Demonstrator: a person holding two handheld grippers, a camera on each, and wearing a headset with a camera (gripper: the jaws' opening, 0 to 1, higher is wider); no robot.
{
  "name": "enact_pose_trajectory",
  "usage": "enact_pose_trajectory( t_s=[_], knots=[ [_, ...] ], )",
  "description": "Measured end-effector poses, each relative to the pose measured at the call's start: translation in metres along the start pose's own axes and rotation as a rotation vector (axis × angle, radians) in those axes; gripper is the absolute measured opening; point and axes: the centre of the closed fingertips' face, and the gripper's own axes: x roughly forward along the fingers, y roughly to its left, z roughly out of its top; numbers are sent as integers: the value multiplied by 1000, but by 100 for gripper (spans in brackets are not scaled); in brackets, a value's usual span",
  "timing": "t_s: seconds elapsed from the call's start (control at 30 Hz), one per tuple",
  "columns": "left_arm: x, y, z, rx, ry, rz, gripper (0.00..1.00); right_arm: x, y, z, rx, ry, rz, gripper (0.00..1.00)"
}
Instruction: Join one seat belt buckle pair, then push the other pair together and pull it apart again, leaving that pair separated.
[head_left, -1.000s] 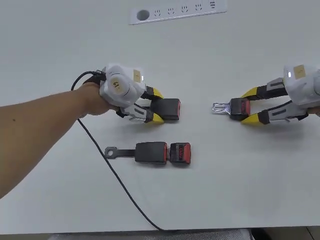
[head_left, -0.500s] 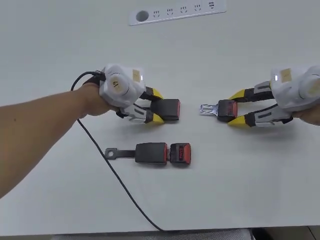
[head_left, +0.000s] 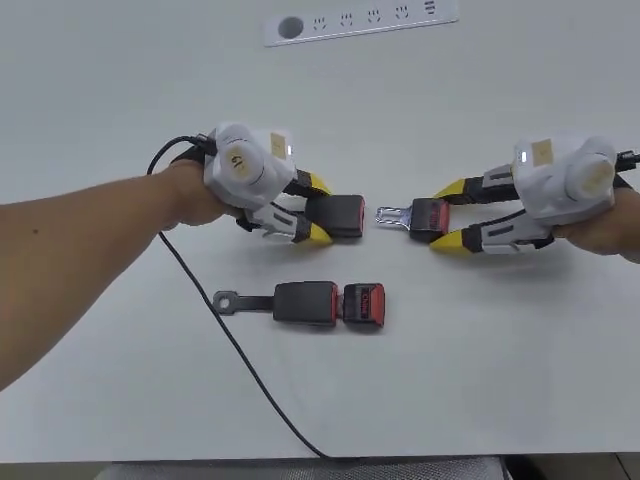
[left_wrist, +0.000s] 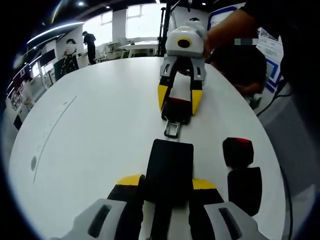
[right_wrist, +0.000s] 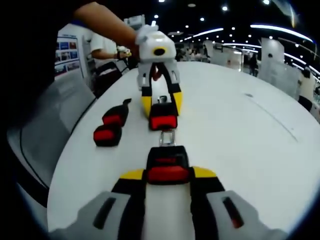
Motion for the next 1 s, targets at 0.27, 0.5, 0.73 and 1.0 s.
enact_pose_trajectory(
  t_s=[0.27,0.5,0.73,1.0],
  knots=[
    [0,1,0,2,5,-4,36,11,4,9,7,-12,7,34],
    [0,0,1,9,11,-7,35,20,5,14,-16,7,31,34],
    [0,0,0,51,30,-10,35,22,3,16,-41,34,44,34],
    [1,0,0,83,65,-23,35,24,3,17,-63,79,66,34]
  ],
)
